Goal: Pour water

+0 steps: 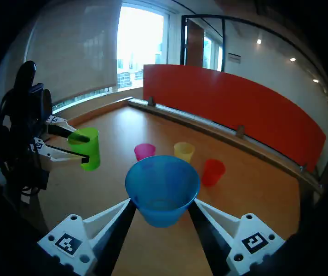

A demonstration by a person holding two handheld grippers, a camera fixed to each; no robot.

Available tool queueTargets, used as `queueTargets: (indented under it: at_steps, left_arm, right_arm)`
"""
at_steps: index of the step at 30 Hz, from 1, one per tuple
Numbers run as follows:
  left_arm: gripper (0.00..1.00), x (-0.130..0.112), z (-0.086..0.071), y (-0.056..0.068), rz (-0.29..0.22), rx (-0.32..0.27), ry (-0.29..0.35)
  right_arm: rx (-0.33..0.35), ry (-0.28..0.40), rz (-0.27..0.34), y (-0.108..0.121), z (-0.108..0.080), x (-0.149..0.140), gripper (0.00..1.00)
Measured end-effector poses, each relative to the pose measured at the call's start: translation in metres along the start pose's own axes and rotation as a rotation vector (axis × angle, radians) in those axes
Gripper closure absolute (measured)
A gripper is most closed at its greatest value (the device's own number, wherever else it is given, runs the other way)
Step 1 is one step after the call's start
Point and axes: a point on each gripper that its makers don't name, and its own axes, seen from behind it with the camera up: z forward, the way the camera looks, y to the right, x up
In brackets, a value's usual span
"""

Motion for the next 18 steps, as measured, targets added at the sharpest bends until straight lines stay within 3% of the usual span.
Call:
queueTargets:
  at_steps: [18]
  left_arm:
    - [0.18,-0.037,0.035,-0.004,-0.018,0.000,-0.027]
  right_arm:
    - [-0.029,-0.034,0.028,0.018,0.033,-0.047,0.18]
